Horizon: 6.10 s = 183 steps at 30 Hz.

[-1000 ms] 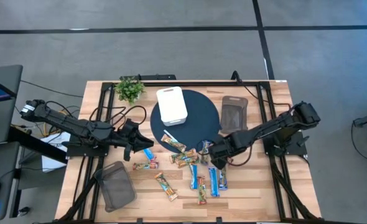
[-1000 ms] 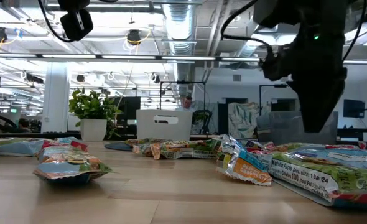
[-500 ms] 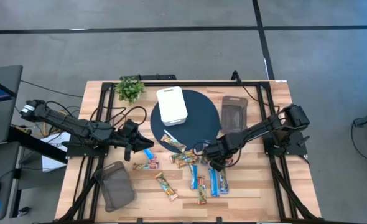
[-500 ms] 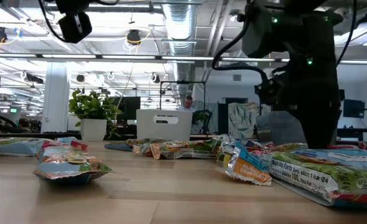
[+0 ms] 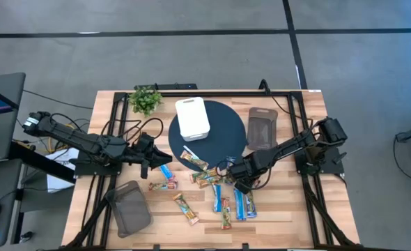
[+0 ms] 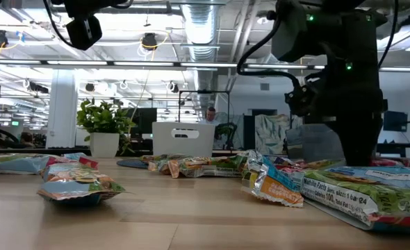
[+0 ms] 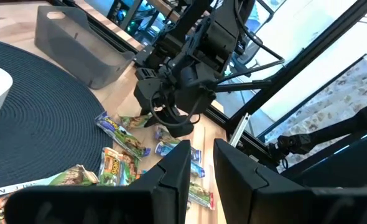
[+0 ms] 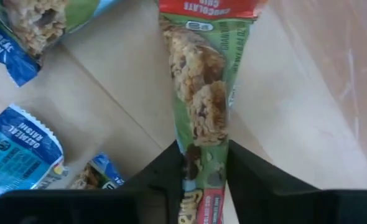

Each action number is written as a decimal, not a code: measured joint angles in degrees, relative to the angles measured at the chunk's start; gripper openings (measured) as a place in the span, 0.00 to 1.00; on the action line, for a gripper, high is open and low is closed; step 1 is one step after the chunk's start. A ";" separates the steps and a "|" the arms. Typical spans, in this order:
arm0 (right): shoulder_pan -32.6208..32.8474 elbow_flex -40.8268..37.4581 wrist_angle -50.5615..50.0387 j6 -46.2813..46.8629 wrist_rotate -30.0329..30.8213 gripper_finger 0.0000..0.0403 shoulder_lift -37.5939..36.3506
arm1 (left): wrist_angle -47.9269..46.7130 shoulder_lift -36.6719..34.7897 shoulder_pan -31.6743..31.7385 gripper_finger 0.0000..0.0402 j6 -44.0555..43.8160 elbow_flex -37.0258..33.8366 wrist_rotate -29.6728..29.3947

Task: Pick and place Granola Bars by type
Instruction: Put the red granola bar into the top black bin, then move the red granola bar to the center of the table, then put the yellow granola bar into the bottom black bin

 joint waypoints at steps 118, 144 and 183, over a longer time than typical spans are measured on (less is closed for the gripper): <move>-4.79 -0.02 12.57 -24.98 15.89 0.62 -34.71 | -34.86 39.36 -1.58 0.43 18.29 10.10 18.70; -4.79 -0.02 12.33 -24.98 15.89 0.62 -34.71 | -31.92 39.35 -1.58 0.07 21.36 10.53 12.59; -2.62 -0.02 12.33 -23.93 15.87 0.62 -34.71 | -18.28 39.36 15.52 0.36 47.34 19.74 5.83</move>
